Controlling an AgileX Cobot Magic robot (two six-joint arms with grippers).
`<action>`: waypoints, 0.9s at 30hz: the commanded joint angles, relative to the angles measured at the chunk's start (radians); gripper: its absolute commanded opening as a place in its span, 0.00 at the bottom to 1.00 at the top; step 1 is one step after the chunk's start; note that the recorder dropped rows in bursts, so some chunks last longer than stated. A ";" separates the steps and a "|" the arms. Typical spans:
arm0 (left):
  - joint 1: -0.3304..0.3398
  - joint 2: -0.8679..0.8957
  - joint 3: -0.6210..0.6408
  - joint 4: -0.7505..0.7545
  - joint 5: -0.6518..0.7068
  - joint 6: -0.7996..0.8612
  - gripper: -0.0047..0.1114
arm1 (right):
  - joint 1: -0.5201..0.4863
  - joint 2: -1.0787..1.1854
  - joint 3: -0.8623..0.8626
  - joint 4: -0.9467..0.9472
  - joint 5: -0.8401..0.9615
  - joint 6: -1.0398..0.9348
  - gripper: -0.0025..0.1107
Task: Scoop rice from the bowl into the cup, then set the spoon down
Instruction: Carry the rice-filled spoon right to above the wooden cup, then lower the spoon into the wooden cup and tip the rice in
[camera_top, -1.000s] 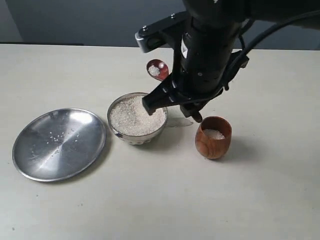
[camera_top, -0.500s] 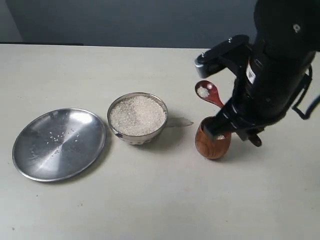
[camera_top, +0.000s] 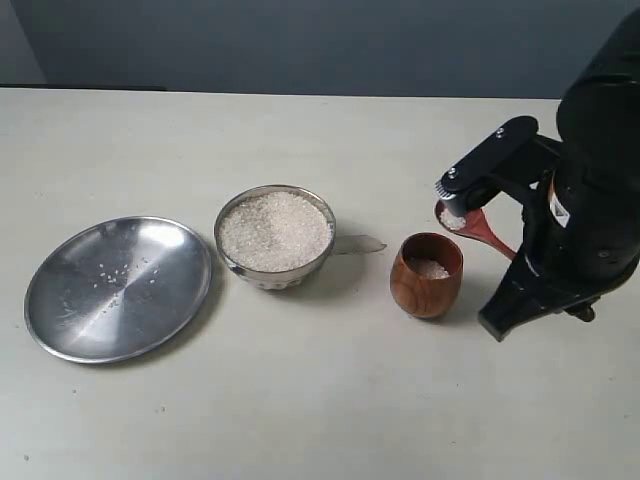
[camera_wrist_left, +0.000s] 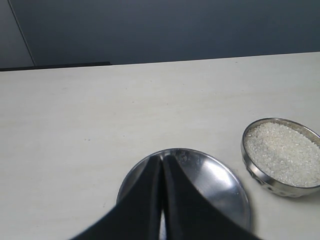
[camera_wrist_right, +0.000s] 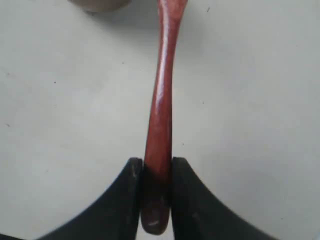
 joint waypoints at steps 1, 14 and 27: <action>-0.007 0.003 -0.005 -0.006 -0.005 0.000 0.04 | -0.006 -0.009 0.004 -0.030 0.004 -0.037 0.02; -0.007 0.003 -0.005 -0.006 -0.005 0.000 0.04 | -0.006 0.088 0.004 -0.125 0.013 -0.105 0.02; -0.007 0.003 -0.005 -0.006 -0.005 0.000 0.04 | 0.114 0.107 0.004 -0.257 0.013 -0.114 0.02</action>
